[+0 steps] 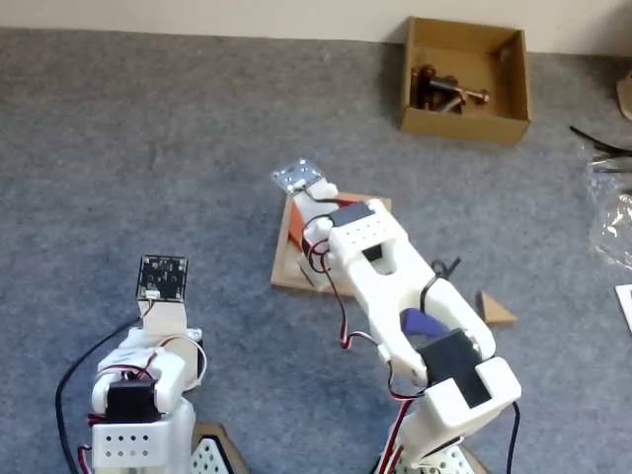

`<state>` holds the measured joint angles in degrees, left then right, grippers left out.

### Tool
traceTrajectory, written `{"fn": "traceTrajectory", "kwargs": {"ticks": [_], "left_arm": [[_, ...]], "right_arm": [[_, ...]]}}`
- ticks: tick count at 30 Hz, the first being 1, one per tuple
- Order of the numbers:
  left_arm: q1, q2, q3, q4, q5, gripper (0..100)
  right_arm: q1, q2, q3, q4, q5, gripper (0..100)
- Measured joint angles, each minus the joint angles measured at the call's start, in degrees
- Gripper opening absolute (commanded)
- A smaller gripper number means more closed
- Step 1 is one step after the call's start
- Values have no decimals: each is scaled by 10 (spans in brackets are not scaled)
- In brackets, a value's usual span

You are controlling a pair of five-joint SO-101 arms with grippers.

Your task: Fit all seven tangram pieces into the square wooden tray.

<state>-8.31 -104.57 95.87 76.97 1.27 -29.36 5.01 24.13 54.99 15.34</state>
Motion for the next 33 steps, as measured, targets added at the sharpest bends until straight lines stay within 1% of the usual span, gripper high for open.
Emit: {"fn": "traceTrajectory", "kwargs": {"ticks": [2, 4, 16, 33], "left_arm": [[0, 0, 0, 0, 0, 7], [0, 0, 0, 0, 0, 7], [0, 0, 0, 0, 0, 7], [0, 0, 0, 0, 0, 7]], "right_arm": [[0, 0, 0, 0, 0, 201], [0, 0, 0, 0, 0, 209], [0, 0, 1, -32, 0, 213], [0, 0, 1, -33, 0, 210]]}}
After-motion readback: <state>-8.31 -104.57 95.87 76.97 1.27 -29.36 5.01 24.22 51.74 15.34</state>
